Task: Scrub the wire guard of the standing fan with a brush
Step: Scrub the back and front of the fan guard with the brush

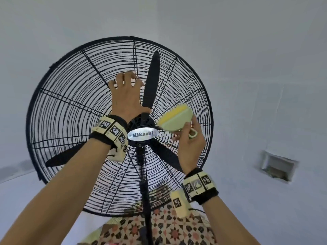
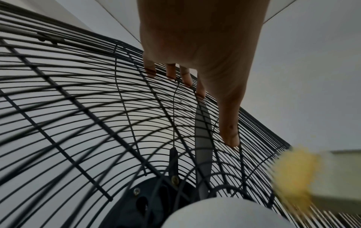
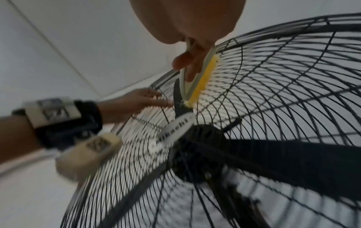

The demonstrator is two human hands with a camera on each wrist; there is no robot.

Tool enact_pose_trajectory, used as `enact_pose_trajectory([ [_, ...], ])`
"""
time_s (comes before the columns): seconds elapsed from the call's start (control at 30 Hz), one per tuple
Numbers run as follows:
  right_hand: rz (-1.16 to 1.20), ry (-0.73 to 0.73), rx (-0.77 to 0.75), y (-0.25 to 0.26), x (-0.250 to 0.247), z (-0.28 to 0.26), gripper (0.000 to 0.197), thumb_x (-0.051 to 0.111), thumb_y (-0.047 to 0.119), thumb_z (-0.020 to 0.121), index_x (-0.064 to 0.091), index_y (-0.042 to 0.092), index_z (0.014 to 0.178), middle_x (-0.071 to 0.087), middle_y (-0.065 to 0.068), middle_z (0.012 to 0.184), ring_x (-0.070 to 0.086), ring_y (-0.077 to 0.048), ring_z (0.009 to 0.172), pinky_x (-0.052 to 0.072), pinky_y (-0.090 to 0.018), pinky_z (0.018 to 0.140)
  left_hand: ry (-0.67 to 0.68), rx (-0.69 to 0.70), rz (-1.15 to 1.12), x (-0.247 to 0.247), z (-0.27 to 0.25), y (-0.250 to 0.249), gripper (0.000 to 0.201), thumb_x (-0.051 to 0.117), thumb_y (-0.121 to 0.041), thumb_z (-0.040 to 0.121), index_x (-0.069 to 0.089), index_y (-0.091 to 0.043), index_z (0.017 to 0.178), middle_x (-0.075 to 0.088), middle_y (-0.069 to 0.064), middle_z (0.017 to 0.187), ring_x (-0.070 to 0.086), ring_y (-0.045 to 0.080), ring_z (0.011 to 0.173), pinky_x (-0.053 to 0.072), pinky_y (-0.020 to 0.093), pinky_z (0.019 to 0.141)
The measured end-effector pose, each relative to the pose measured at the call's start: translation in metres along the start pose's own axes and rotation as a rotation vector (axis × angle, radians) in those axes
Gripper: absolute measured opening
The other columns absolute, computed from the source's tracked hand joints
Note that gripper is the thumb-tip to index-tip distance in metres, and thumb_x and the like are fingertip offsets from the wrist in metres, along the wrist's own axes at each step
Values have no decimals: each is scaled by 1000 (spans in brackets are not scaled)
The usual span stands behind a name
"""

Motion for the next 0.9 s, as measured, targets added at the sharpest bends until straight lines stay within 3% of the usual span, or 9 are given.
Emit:
enact_pose_trajectory([
  [0.07, -26, -16, 5, -4, 4, -2, 46, 57, 24, 105, 49, 21, 151, 75, 5, 92, 75, -16, 70, 63, -34, 56, 8, -13, -5, 0, -1, 1, 95, 89, -70, 53, 57, -24, 130, 39, 8, 143, 30, 36, 135, 29, 58, 108],
  [0.13, -82, 139, 32, -12, 15, -21, 50, 56, 26, 104, 45, 25, 153, 76, -5, 99, 74, -15, 66, 62, -32, 52, 11, -18, -6, 1, -2, 2, 94, 88, -70, 54, 56, -25, 130, 38, 9, 144, 29, 36, 136, 29, 57, 108],
  [0.23, -146, 352, 4, -4, 24, -42, 49, 55, 25, 105, 45, 22, 153, 77, -5, 86, 74, -12, 62, 58, -23, 51, 3, -11, -10, 0, -3, 4, 94, 88, -71, 54, 56, -25, 130, 39, 8, 144, 31, 36, 135, 31, 57, 107],
  [0.4, -148, 292, -118, 22, 33, -8, 48, 58, 28, 105, 48, 25, 151, 74, 15, 73, 70, -13, 53, 62, -35, 62, 0, 29, 8, -2, -3, 5, 91, 83, -74, 59, 56, -25, 131, 38, 7, 144, 30, 35, 134, 33, 56, 105],
  [0.5, -249, 301, -76, 15, 30, 0, 45, 59, 29, 104, 52, 32, 148, 73, 3, 83, 65, -11, 52, 63, -41, 61, 7, 35, -11, -1, -3, 7, 83, 83, -66, 67, 55, -25, 134, 37, 7, 146, 29, 35, 136, 31, 56, 106],
  [0.67, -257, 227, -134, 25, 26, 4, 44, 61, 20, 101, 56, 20, 145, 72, -6, 70, 64, -29, 53, 60, -47, 51, 13, 31, 19, -1, -2, 4, 81, 85, -62, 69, 54, -26, 134, 37, 8, 147, 29, 36, 138, 32, 57, 104],
  [0.77, -340, 320, -220, 27, 40, 3, 45, 58, 26, 102, 53, 22, 147, 68, -16, 66, 56, -18, 48, 61, -40, 61, -2, 32, 7, 0, -3, 4, 81, 86, -60, 68, 53, -26, 135, 37, 9, 148, 28, 36, 138, 32, 58, 106],
  [0.83, -359, 255, -170, 21, 33, 13, 45, 61, 29, 99, 59, 22, 143, 70, -15, 74, 64, -14, 67, 61, -30, 74, -8, 34, -12, 1, -2, 6, 82, 87, -58, 68, 54, -25, 134, 37, 10, 147, 28, 36, 137, 32, 58, 105],
  [0.9, -381, 225, -137, 21, 31, 22, 44, 62, 30, 95, 62, 22, 139, 72, -4, 82, 70, -23, 83, 63, -39, 78, -4, 30, -12, 2, -1, 8, 81, 86, -59, 69, 54, -24, 135, 37, 9, 146, 28, 36, 137, 32, 58, 106],
])
Point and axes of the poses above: each hand's wrist, its own z-axis towards the middle knuckle, its own x-axis out of the palm, y = z × x, the point moved 7 cm from there along z, towards the middle knuckle
